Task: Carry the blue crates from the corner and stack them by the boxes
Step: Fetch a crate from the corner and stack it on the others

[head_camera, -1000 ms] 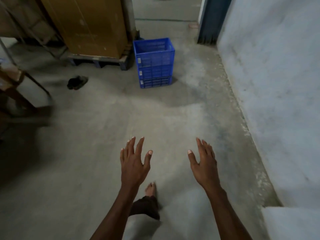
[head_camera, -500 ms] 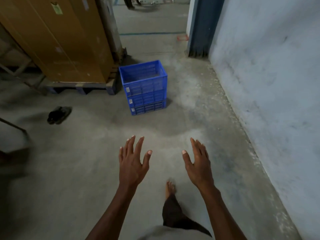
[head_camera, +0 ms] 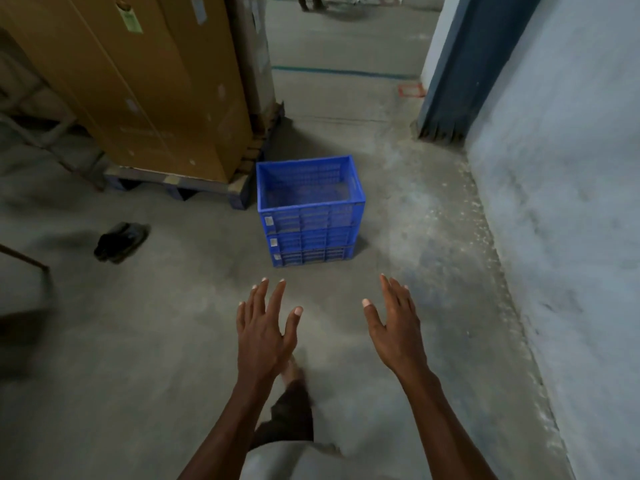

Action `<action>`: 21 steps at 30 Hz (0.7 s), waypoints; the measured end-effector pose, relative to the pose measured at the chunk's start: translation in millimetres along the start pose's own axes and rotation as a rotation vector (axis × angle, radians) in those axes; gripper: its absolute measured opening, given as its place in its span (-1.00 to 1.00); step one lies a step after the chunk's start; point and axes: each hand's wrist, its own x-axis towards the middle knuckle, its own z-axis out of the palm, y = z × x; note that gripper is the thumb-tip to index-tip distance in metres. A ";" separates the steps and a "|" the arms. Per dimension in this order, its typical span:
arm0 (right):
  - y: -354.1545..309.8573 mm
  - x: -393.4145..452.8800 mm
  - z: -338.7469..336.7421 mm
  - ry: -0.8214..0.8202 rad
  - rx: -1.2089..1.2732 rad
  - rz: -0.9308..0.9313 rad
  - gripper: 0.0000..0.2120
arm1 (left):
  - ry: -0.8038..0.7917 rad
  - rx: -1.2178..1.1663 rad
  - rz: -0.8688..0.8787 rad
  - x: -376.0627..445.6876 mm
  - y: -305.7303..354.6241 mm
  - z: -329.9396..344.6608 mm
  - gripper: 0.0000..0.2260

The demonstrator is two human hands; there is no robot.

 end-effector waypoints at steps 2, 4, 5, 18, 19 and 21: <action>0.8 46.1 18.2 -0.003 -0.003 0.005 -0.19 | 0.000 0.008 0.006 48.2 -7.6 13.3 -0.41; -1.3 90.7 35.0 -0.006 0.003 0.035 -0.25 | -0.004 0.020 -0.003 98.8 -15.5 22.4 -0.42; -4.8 111.8 41.9 -0.009 0.004 0.047 -0.27 | -0.007 0.024 -0.010 125.5 -18.8 24.7 -0.42; -26.8 387.4 98.6 -0.062 0.016 0.104 -0.38 | -0.047 0.063 0.023 430.0 -31.5 62.8 -0.41; -21.9 411.8 104.4 -0.075 0.012 0.101 -0.39 | -0.056 0.067 0.011 449.2 -33.0 70.1 -0.40; -11.3 459.4 116.6 -0.103 -0.001 0.085 -0.39 | -0.069 0.084 -0.016 485.6 -39.4 86.8 -0.40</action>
